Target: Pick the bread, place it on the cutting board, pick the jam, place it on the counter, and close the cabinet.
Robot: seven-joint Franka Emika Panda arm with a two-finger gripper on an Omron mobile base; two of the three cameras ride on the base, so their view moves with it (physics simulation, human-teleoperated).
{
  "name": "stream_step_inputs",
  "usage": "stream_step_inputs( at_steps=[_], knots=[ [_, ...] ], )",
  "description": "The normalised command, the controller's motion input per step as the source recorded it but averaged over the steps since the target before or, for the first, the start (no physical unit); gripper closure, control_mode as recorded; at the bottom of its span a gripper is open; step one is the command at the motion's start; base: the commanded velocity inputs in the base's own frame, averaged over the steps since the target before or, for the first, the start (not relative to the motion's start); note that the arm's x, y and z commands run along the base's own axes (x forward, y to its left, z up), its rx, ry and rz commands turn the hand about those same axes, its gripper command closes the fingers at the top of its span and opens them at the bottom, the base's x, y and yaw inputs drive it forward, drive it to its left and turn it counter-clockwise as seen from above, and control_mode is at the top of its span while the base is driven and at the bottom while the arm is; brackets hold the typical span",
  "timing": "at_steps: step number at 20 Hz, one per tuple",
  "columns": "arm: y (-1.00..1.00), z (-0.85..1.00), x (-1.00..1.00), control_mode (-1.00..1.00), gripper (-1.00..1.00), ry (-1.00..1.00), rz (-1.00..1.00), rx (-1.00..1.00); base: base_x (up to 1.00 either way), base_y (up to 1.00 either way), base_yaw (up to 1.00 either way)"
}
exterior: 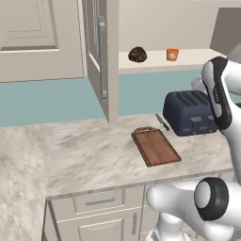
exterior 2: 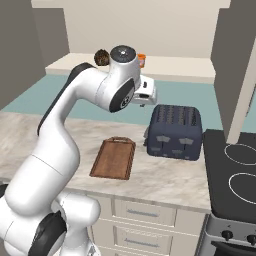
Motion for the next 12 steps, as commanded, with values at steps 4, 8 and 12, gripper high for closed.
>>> stream_step_inputs(
  at_steps=[4,8,12],
  knots=[
    [0.00,0.16,0.00,-1.00,-1.00,-0.16,0.00,0.00,0.00,0.00,0.00],
    [0.00,0.20,0.00,-1.00,-1.00,-0.20,0.00,0.00,0.00,0.00,0.00],
    [0.00,0.30,0.00,-1.00,-1.00,-0.16,0.00,0.00,0.00,0.00,0.00]
  ],
)
